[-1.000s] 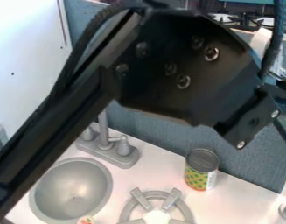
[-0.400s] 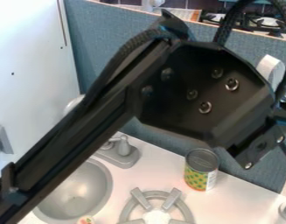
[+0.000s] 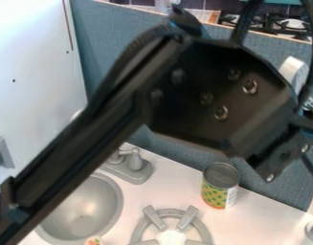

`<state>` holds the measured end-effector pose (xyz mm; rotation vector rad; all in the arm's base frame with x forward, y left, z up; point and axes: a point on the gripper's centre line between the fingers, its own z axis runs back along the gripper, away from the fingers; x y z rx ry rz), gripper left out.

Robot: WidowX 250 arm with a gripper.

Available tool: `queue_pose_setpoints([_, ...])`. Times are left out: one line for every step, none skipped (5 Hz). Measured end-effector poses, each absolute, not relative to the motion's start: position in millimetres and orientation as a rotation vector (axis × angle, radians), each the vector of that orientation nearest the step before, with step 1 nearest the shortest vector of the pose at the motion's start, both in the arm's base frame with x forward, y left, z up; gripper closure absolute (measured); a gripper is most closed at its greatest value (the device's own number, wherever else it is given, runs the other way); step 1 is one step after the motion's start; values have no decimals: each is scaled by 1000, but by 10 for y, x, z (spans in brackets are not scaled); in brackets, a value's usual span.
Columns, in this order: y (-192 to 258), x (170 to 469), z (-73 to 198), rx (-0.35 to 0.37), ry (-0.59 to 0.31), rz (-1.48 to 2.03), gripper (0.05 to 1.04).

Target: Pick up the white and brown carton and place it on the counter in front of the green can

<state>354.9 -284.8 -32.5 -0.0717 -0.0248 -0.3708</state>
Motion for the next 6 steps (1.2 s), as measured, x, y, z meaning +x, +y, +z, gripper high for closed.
queue_pose_setpoints([-2698,3446,7,-58,-76,-360,240])
queue_pose_setpoints([-2551,3313,396,-82,-164,-334,240])
queue_pose_setpoints([-2388,3111,491,-82,-166,-303,241])
queue_pose_setpoints([-2087,3110,445,-66,-129,-205,241])
queue_pose_setpoints([-1751,3336,409,-84,-129,-86,241])
queue_pose_setpoints([-1564,3472,237,-82,-103,-36,241])
